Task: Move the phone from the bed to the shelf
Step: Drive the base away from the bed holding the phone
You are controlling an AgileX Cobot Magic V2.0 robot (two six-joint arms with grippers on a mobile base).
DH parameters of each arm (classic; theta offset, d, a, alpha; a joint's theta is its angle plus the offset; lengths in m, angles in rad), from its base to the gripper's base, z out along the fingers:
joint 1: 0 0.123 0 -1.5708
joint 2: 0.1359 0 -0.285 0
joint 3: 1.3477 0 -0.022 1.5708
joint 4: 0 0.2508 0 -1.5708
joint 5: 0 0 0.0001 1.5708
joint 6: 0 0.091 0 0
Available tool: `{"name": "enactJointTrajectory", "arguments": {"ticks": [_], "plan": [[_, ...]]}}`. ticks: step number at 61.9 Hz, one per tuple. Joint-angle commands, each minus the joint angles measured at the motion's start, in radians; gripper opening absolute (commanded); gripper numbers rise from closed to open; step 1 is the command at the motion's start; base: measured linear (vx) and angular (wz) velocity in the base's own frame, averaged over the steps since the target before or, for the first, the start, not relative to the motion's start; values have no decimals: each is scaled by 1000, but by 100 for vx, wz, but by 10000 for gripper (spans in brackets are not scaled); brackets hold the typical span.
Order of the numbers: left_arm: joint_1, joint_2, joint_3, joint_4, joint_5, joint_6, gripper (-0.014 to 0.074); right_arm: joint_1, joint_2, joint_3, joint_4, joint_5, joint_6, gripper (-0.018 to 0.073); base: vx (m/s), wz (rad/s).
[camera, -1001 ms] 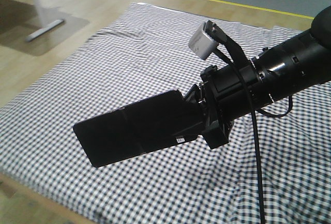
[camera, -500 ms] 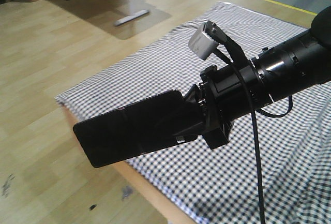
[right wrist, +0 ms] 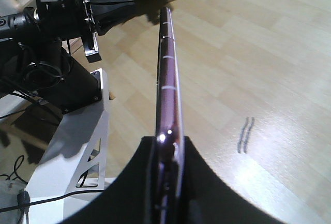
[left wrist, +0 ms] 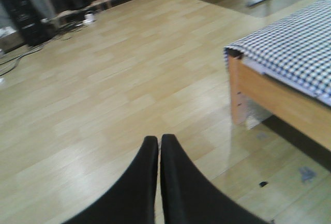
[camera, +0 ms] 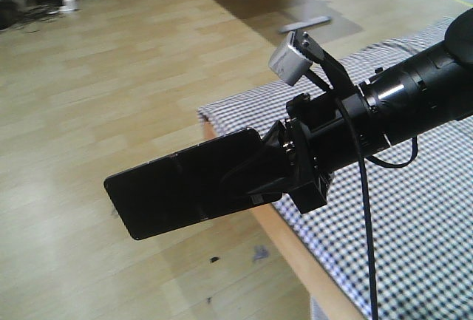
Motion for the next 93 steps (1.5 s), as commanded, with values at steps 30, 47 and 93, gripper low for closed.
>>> {"name": "enactJointTrajectory", "arguments": {"ticks": [30,47,93], "plan": [[1,-8,5,-1,-72,0,1,-1,-36,-26,75,65,0,-2,-15,58],[1,-8,5,-1,-72,0,1,-1,-36,-26,75,65,0,-2,-9,36],[1,-8,5,-1,-72,0,1,-1,-36,-26,75,65,0,-2,3,3]]}}
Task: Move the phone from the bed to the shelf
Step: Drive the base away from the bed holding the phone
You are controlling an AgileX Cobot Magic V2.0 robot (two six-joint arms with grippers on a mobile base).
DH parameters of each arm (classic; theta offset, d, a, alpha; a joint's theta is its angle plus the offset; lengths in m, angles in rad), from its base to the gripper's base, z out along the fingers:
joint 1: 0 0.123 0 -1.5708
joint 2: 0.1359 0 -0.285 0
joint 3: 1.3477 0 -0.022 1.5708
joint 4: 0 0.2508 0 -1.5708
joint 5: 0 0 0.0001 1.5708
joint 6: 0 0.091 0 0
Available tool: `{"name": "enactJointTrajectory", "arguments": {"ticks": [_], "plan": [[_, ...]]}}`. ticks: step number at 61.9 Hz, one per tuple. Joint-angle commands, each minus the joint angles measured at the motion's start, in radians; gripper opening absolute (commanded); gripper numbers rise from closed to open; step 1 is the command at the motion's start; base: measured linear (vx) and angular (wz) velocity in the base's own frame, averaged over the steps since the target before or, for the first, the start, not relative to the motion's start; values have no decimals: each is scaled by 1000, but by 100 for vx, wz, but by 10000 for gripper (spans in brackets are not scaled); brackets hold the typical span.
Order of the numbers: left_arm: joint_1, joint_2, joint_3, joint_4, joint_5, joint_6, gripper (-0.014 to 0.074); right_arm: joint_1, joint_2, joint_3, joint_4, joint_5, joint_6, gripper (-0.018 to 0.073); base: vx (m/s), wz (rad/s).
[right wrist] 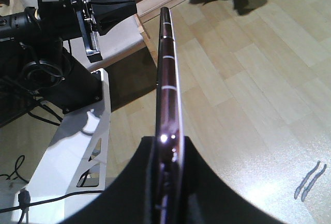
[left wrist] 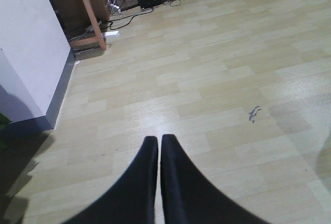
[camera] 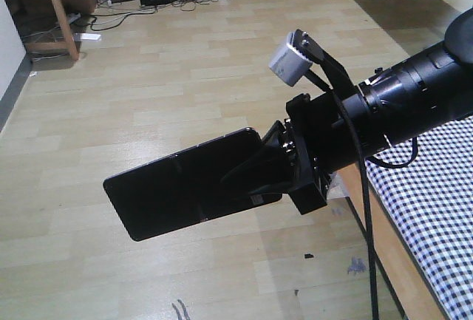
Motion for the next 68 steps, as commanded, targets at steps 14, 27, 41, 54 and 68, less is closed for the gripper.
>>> {"name": "enactJointTrajectory", "arguments": {"ticks": [14,27,41,54,68], "plan": [[1,-8,5,-1,-72,0,1,-1,-36,-26,75,63,0,-2,13,12],[1,-8,5,-1,-72,0,1,-1,-36,-26,75,63,0,-2,19,12],[1,-8,5,-1,-72,0,1,-1,-36,-26,75,63,0,-1,26,7],[1,-8,5,-1,-72,0,1,-1,-36,-26,75,63,0,-1,33,5],[1,-8,5,-1,-72,0,1,-1,-36,-26,75,63,0,-1,39,3]]}}
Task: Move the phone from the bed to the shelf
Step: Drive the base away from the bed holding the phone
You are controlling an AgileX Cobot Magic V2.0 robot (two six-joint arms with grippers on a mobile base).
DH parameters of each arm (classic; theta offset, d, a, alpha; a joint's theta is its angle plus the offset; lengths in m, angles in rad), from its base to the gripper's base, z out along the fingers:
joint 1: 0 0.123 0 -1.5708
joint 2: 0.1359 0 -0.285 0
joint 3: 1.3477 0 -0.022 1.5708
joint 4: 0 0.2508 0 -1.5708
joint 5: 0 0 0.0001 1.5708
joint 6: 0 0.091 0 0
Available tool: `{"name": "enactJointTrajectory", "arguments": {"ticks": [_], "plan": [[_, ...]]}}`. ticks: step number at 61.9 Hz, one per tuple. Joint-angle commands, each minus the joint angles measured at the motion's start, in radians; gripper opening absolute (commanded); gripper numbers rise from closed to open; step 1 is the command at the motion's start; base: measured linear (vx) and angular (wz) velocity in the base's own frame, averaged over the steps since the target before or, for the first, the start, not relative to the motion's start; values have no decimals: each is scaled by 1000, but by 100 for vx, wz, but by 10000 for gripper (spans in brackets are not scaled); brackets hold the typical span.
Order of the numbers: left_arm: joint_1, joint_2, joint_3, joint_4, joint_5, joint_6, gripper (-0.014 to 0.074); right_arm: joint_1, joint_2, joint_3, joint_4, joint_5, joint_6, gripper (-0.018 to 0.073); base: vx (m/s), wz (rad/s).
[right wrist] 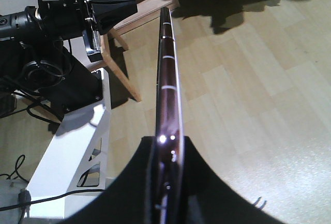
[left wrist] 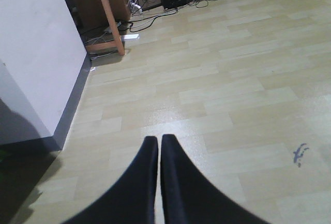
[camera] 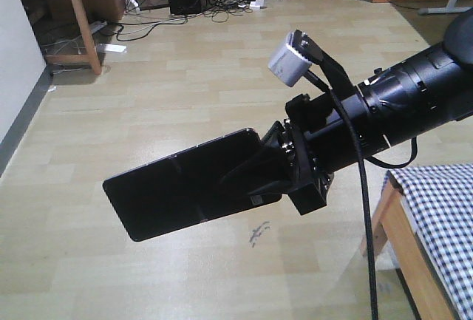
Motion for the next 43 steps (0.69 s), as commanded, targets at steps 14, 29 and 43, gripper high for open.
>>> {"name": "enactJointTrajectory", "arguments": {"ticks": [14,29,43], "plan": [[1,-8,5,-1,-72,0,1,-1,-36,-26,75,63,0,-1,43,-1],[1,-8,5,-1,-72,0,1,-1,-36,-26,75,63,0,-2,45,-4],[1,-8,5,-1,-72,0,1,-1,-36,-26,75,63,0,-2,45,-5]]}}
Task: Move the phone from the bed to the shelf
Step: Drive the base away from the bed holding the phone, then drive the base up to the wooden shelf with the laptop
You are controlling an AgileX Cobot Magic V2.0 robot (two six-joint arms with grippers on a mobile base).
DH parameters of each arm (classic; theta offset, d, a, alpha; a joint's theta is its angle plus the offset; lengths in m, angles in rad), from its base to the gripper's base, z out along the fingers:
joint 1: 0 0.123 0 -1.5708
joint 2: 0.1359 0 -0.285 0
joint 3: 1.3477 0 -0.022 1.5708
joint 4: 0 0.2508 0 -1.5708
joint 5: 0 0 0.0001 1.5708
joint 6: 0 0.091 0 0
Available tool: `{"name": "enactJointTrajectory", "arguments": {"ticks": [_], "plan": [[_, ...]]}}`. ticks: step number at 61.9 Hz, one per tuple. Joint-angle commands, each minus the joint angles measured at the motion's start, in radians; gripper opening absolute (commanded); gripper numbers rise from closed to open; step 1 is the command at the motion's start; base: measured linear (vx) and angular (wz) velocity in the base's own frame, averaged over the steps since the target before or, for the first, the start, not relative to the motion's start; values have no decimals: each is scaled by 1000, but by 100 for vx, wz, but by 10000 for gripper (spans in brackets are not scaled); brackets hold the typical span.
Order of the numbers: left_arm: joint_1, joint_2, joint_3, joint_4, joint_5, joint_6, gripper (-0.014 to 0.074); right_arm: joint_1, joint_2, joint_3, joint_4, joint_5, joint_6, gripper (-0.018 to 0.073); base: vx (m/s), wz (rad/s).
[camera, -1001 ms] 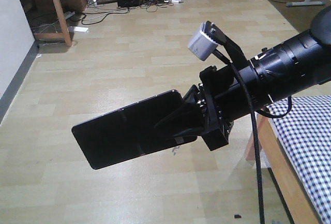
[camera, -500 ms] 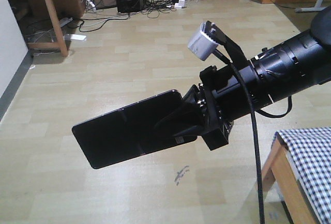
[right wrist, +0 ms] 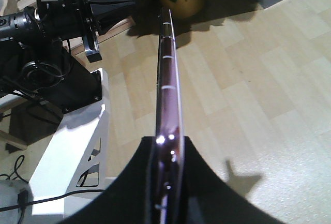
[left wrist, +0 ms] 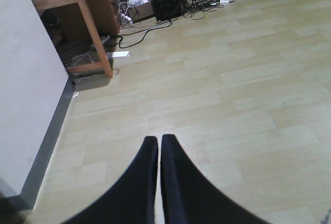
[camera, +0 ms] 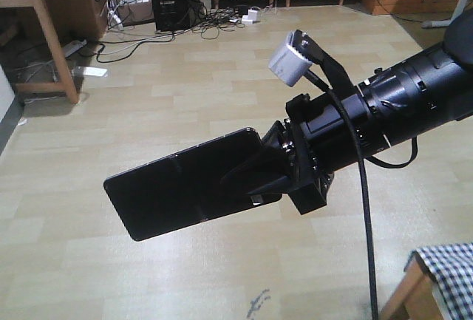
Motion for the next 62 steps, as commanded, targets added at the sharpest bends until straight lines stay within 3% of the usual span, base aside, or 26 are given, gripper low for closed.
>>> {"name": "enactJointTrajectory", "arguments": {"ticks": [1,62], "plan": [[1,-8,5,-1,-72,0,1,-1,-36,-26,75,63,0,-2,46,-3],[1,-8,5,-1,-72,0,1,-1,-36,-26,75,63,0,-2,46,-7]]}}
